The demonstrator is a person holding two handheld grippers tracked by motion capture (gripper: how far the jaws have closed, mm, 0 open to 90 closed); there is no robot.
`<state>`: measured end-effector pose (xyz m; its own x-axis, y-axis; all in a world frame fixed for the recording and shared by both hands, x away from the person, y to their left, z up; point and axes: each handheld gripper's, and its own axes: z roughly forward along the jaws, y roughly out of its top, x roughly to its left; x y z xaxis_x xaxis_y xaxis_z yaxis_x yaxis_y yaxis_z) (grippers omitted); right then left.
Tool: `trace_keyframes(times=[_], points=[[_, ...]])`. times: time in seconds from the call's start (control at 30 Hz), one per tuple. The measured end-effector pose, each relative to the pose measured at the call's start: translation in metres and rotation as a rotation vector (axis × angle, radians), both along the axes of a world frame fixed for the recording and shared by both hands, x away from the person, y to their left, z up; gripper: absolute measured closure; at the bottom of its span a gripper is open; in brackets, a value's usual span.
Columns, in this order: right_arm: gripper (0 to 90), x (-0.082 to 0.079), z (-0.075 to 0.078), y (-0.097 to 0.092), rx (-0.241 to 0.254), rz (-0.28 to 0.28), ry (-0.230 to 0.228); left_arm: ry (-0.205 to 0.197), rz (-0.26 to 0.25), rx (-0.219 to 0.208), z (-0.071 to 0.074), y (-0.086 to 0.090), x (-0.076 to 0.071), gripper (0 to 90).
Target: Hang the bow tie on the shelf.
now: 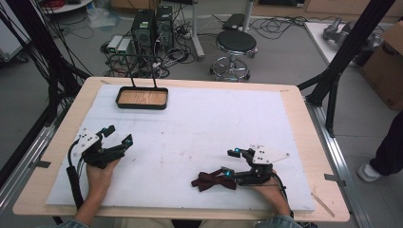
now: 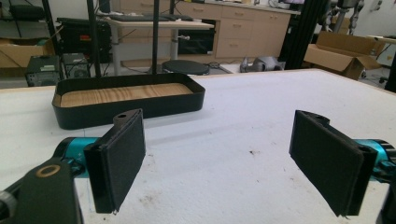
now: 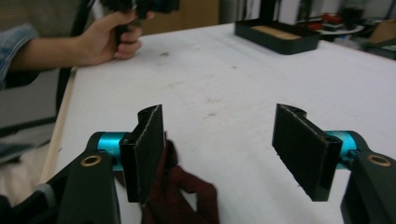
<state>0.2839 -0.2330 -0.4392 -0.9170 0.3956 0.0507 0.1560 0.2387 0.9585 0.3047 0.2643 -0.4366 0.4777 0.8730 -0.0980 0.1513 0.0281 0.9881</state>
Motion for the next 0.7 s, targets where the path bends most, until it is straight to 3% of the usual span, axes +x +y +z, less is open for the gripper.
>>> trace_keyframes(times=[0.1,0.37,0.43,0.7], points=[[38.7,-0.001,-0.002,0.005,-0.044,0.045,0.002,-0.001,0.002,-0.001,0.0,0.0,0.0,18.7],[46.4,-0.003,-0.005,0.012,-0.084,0.128,0.035,0.004,0.0,0.002,0.0,0.0,0.0,19.0],[48.4,-0.005,-0.006,0.015,-0.116,0.168,0.035,0.004,0.001,0.003,0.0,0.0,0.0,19.0],[54.1,-0.008,-0.007,0.018,-0.143,0.215,0.024,0.007,0.001,0.004,0.0,0.0,0.0,19.1]])
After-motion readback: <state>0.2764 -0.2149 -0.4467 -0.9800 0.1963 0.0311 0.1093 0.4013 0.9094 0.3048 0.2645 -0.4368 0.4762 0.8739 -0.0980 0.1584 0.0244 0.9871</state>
